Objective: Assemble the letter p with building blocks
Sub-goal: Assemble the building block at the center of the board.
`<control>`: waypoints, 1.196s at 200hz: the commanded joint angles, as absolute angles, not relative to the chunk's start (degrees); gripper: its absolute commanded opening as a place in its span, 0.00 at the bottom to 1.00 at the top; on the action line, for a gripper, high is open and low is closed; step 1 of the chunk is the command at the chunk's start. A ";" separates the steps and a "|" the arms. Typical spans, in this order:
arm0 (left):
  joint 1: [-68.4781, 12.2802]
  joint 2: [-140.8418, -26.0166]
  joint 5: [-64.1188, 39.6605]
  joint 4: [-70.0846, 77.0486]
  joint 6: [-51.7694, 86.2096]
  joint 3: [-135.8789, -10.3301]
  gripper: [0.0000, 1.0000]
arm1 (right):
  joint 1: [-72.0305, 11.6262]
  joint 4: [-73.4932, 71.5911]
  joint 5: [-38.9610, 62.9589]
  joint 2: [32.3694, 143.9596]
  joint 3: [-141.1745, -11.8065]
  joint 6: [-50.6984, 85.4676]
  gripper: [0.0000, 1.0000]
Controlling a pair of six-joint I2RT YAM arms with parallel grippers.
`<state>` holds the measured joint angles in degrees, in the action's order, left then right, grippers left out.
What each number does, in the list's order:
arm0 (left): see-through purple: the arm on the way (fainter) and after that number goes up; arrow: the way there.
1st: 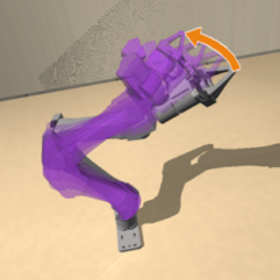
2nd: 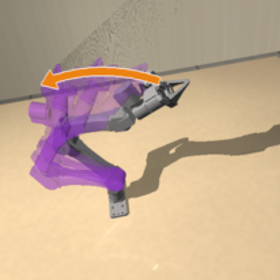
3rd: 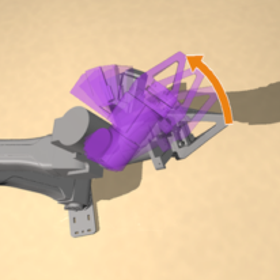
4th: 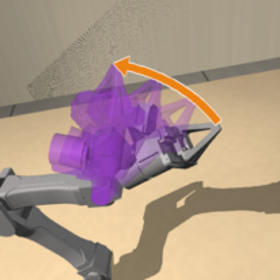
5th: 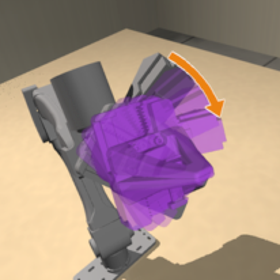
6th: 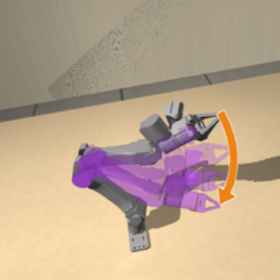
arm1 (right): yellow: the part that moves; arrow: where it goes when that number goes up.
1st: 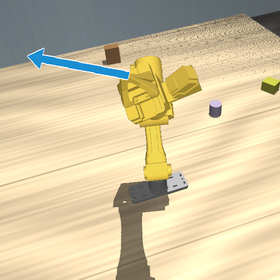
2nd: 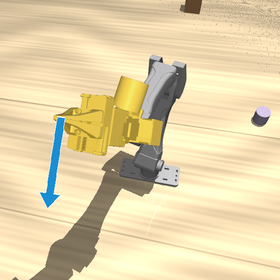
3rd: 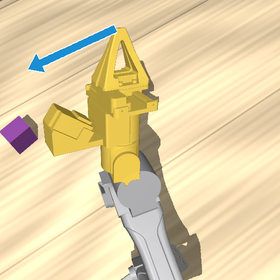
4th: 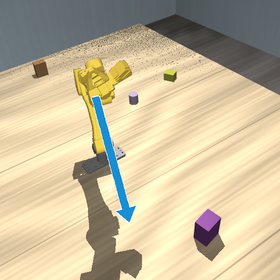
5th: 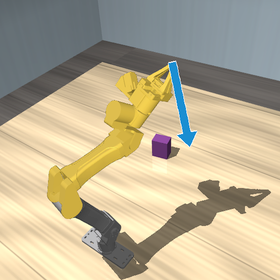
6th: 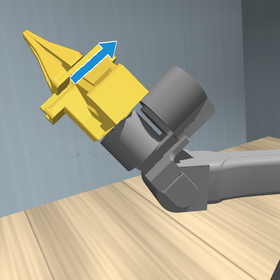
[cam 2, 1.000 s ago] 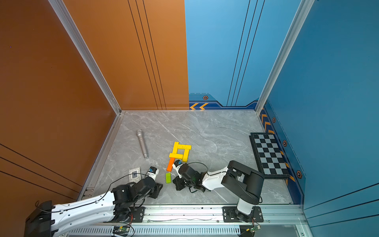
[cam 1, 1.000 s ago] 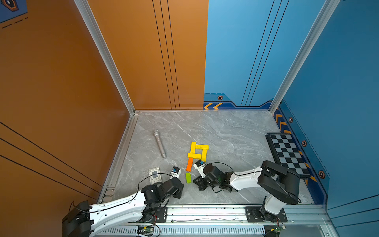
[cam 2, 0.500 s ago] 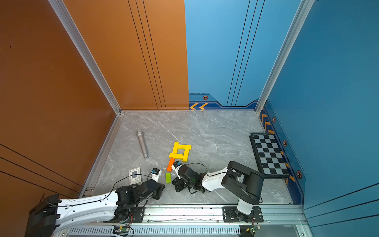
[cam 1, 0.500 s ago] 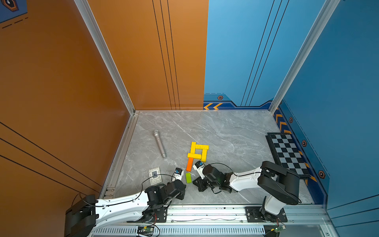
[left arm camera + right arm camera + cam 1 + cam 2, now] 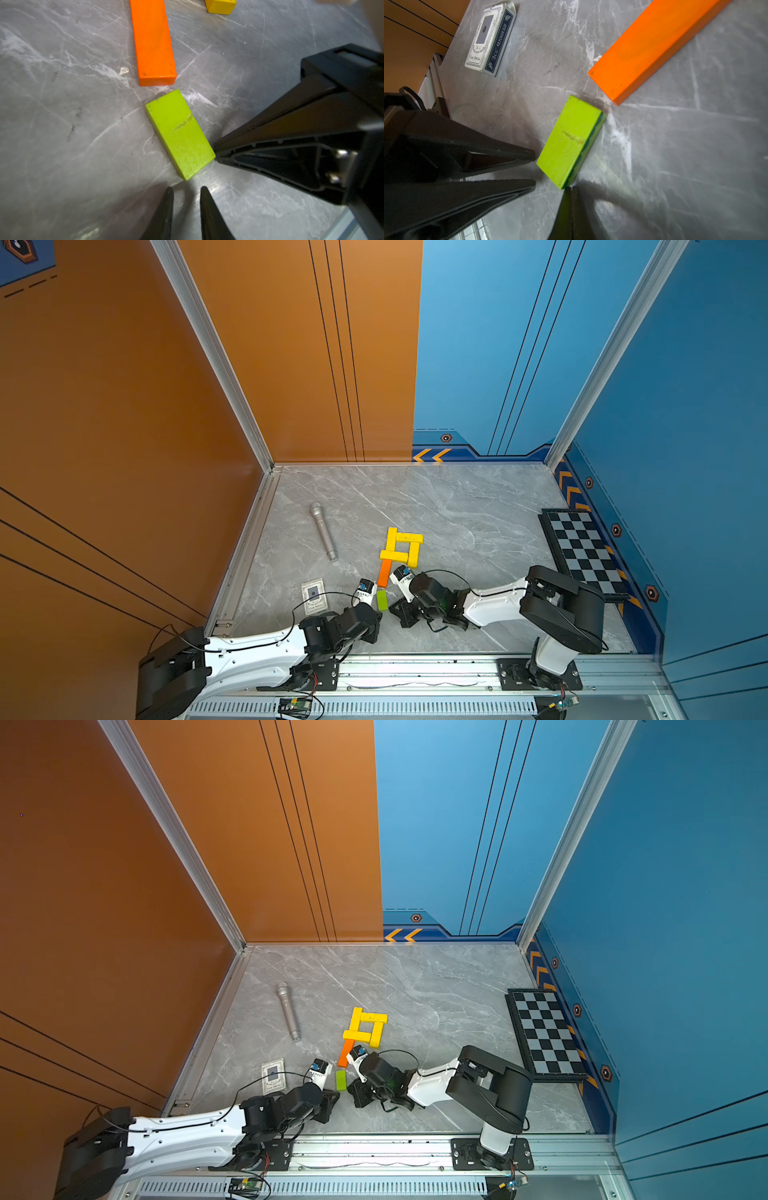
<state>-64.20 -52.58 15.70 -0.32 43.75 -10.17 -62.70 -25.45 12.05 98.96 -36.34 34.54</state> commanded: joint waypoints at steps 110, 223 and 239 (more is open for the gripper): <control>-64.78 -55.71 16.07 0.26 43.67 -9.09 0.24 | -62.61 -23.37 13.70 101.99 -37.97 34.72 0.00; -64.25 -50.93 18.14 -6.90 43.95 -9.57 0.25 | -62.02 -24.90 15.01 103.58 -38.23 35.59 0.00; -64.32 -48.93 18.67 -8.19 43.99 -9.38 0.25 | -61.98 -25.13 14.93 103.45 -37.99 35.68 0.00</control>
<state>-64.20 -51.20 17.10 -2.74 43.59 -10.17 -61.93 -27.73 14.41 101.75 -38.11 34.81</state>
